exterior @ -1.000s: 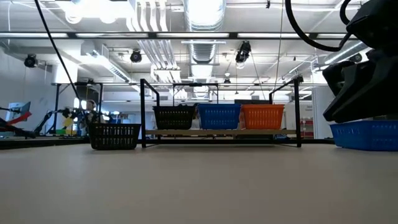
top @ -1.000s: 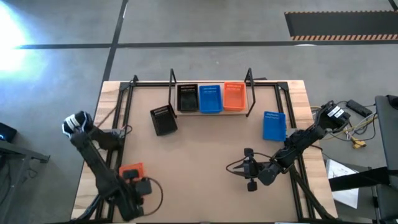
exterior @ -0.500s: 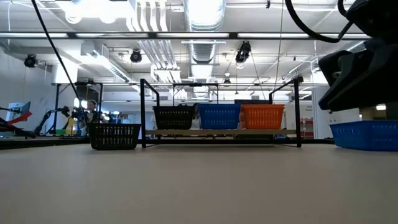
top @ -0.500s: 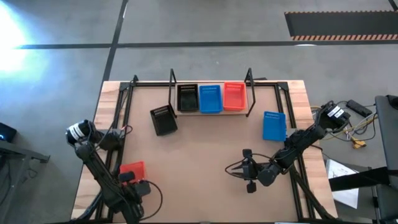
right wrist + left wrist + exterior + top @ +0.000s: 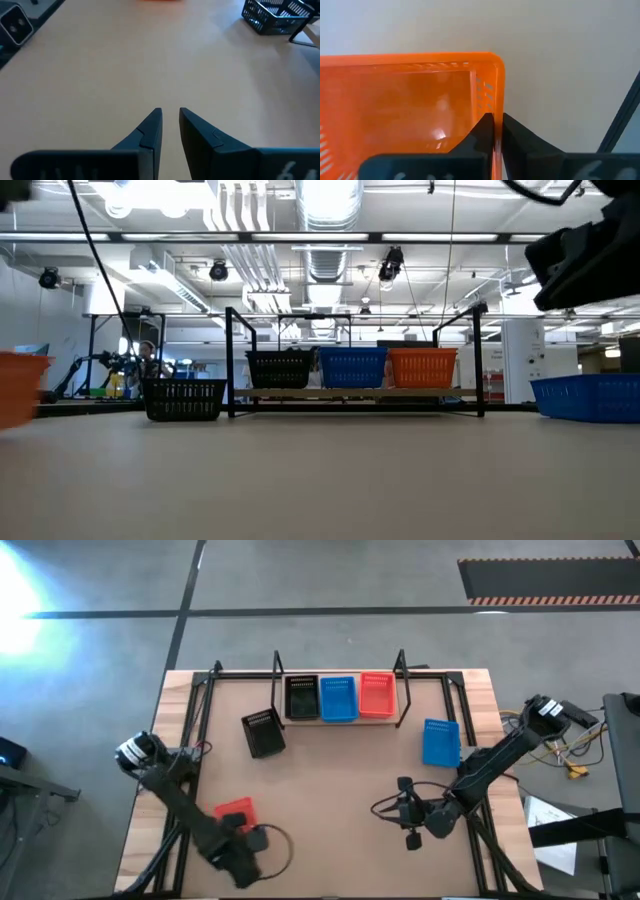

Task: Stack baskets on shelf by color
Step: Stack the orange bin on the orange bin on the shelf

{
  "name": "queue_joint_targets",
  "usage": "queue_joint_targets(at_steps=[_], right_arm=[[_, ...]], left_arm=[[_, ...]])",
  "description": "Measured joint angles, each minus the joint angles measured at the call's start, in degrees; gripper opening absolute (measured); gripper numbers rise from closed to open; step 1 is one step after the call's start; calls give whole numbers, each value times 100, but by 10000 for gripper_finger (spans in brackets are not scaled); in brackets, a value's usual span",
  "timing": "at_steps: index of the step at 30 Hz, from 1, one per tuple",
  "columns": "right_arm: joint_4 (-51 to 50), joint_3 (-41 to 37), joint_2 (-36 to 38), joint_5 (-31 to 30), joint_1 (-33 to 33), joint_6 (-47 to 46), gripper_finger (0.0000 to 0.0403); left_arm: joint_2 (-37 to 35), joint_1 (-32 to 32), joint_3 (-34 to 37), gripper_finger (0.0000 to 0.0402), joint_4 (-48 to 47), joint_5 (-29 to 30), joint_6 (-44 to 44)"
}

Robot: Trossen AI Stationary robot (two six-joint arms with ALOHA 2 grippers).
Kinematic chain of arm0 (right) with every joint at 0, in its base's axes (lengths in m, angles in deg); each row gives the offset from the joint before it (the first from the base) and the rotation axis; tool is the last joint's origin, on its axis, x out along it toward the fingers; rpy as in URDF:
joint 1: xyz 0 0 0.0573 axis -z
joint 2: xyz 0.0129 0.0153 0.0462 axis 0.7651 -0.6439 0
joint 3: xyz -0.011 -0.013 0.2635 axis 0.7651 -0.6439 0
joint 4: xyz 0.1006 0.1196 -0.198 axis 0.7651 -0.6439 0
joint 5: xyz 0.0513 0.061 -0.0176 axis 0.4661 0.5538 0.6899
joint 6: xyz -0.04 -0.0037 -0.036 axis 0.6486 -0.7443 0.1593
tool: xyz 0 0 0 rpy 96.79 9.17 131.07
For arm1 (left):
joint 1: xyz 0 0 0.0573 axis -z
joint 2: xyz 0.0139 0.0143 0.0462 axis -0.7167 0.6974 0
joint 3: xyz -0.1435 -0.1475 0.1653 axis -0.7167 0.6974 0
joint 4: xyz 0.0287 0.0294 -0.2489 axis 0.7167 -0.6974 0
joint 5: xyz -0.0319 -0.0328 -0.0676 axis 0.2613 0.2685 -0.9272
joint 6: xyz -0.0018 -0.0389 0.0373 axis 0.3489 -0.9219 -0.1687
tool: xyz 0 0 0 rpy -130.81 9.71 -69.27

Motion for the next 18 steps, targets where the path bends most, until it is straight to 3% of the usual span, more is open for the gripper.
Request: queue_joint_targets(at_steps=[4,11,18], right_arm=[[-536,150,238,-3,-121,-394,59],[-570,181,189,-1,-247,-459,59],[-554,181,143,4,-228,-446,59]], left_arm=[[401,-732,-330,3,429,301,999],[1291,-1872,-1342,2,1452,759,2993],[2130,-2436,-2581,2,2134,733,4807]])
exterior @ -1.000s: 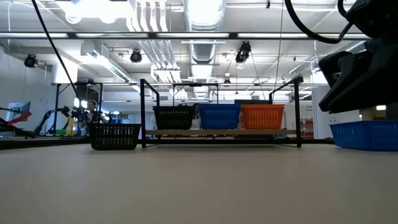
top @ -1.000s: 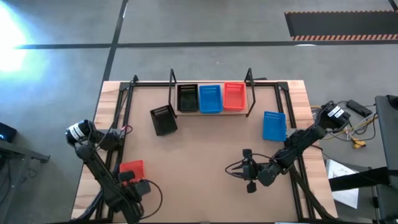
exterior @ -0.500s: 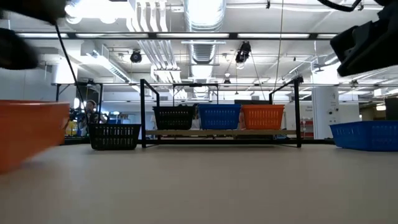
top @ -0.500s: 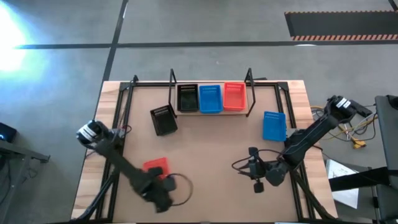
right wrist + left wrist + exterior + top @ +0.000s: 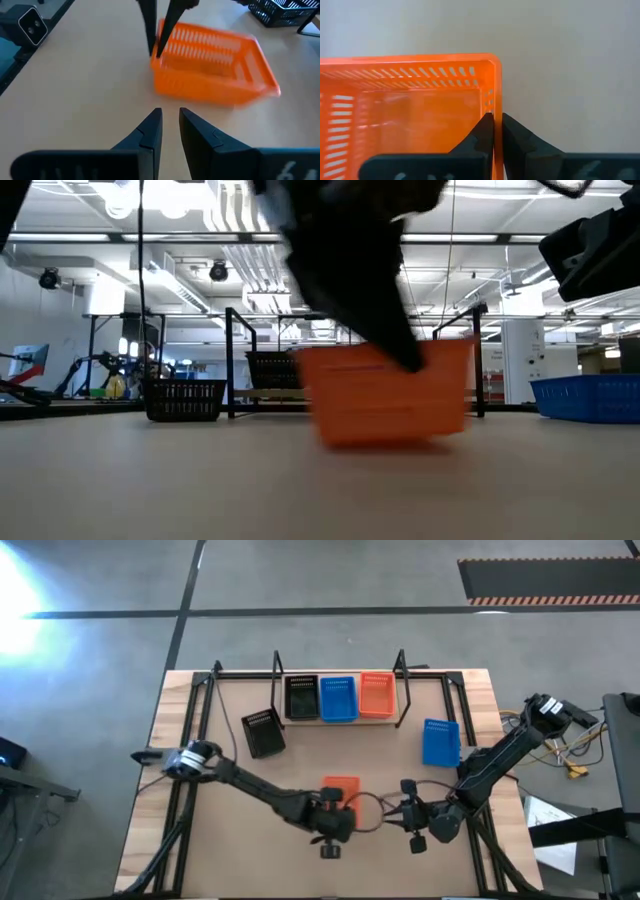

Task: Stack baskets on shelf by color
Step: Stack the orange bin on the orange bin on the shelf

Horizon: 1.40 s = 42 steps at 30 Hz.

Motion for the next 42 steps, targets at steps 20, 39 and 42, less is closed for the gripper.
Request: queue_joint_targets(at_steps=[20,39,42], right_arm=[[-1973,844,-11,1751,2021,4439,185],[-1331,955,-1054,2502,2303,3997,33],[-1714,1118,-959,2566,2296,3457,17]], left_arm=[[307,-137,-567,1,92,-40,826],[231,-137,-567,9,-154,28,803],[60,-197,-567,46,-624,176,779]])
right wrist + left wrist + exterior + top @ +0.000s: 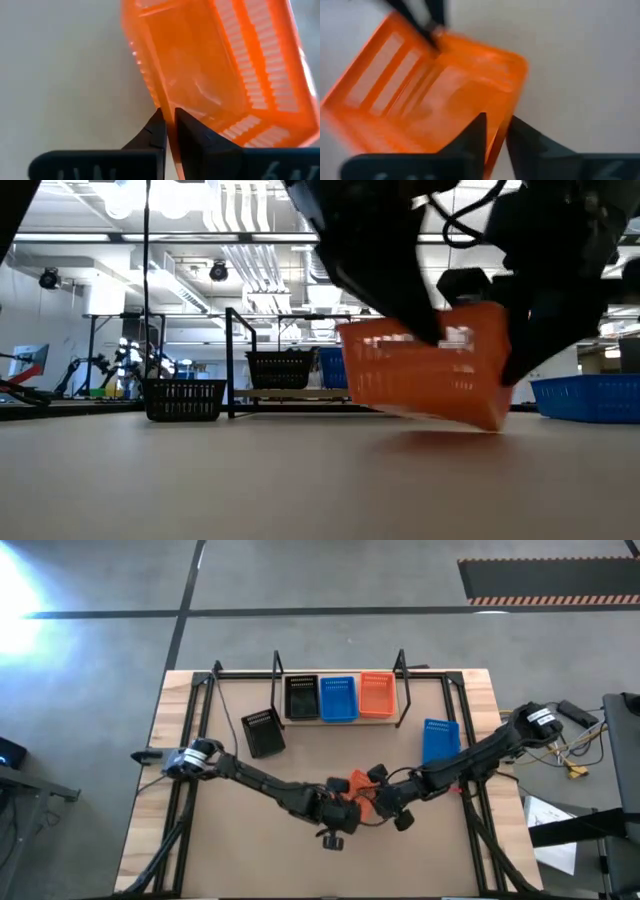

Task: Stack baskets on shelf by color
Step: Stack the orange bin on the orange bin on the shelf

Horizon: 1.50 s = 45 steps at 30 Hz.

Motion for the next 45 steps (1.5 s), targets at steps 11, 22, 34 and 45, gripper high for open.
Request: queue_joint_targets(at_steps=[11,22,34,45], right_arm=[[-1760,1432,474,-882,158,-2088,11],[-3900,4230,-30,-1345,2145,-3632,11],[-5407,5982,-1865,-781,3959,-5253,11],[-6787,7541,-3487,-1350,4298,-6431,11]], left_arm=[[-1476,180,165,189,-2819,3007,-2007],[-2204,1212,1868,191,-1728,5128,-3513],[-2164,1470,3350,191,-15,5375,-3473],[-2166,1721,3610,191,405,5563,-3479]])
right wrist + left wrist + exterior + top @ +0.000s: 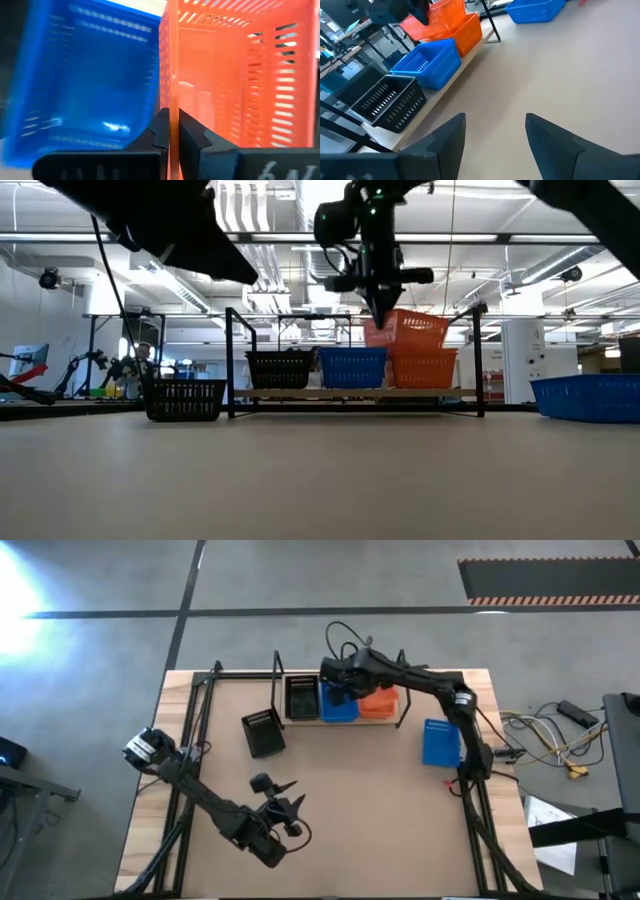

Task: Stack baskets on shelf by color
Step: Stack the orange bin on the orange bin on the shelf, then stack the blue bin on the blue bin on the shelf

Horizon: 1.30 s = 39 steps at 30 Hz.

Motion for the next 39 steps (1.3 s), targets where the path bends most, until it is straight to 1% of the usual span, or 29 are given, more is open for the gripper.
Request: queue_joint_targets(at_steps=[4,8,16,23,27,31,33,36,39], right_arm=[[-786,380,-346,-177,74,-248,12],[-622,380,-377,-231,93,-325,13],[-726,361,-352,-224,93,-771,13],[-645,361,-343,-226,91,-736,18],[-431,361,-341,-231,87,-618,50],[-384,359,-341,-239,87,-519,96],[-379,361,-339,-339,87,-340,118],[-373,499,-339,-505,87,257,145],[-366,703,-318,-551,49,1290,162]], left_arm=[[0,72,118,191,310,105,14],[0,109,166,191,418,121,9],[0,138,192,191,539,121,13],[0,165,205,191,561,113,15],[0,167,205,191,562,112,17],[0,173,205,191,563,110,17],[0,178,205,191,564,111,17],[0,189,205,191,567,109,17],[0,195,205,191,572,106,15]])
